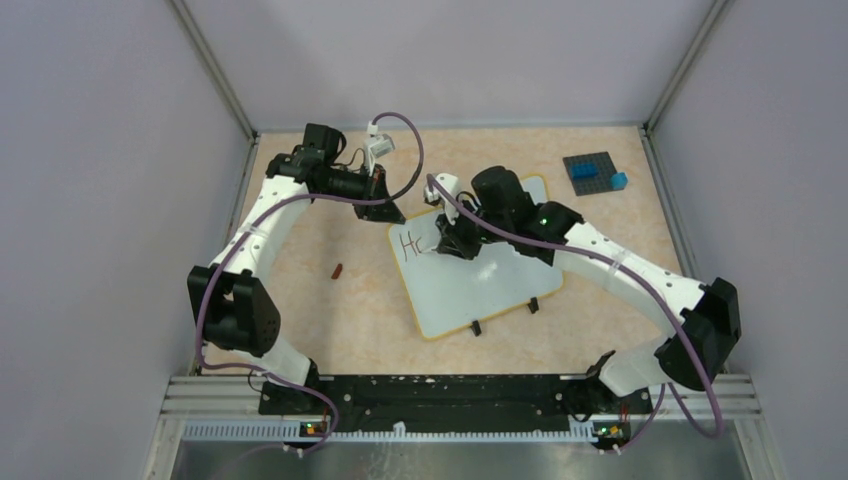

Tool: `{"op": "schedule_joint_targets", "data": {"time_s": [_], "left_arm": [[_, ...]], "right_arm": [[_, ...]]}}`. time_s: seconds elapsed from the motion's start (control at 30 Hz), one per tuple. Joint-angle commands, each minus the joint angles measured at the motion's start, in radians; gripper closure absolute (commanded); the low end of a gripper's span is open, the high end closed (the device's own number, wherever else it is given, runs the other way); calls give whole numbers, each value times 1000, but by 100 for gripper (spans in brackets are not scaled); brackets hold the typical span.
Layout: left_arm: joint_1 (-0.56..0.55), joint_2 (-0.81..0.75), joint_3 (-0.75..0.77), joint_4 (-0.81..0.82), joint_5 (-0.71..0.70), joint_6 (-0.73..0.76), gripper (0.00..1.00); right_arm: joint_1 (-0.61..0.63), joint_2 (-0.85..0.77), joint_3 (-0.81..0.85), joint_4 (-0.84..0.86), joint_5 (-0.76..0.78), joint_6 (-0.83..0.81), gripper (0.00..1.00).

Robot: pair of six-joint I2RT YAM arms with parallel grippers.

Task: Write a sentence on the whiteboard

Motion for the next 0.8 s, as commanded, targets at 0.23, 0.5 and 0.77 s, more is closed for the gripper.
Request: {"op": "schedule_joint_targets", "data": {"time_s": [0.23, 0.5, 0.77], "left_arm": [[-26, -10, -25, -37, 14, -3, 100], [-28, -9, -25, -33, 17, -3, 100], [-28, -11, -28, -33, 16, -4, 100]], "right_arm": [[-26, -57, -6, -16, 73, -29, 100], [-37, -40, 35, -6, 82, -26, 100], [-37, -11, 71, 16, 89, -9, 100]]}}
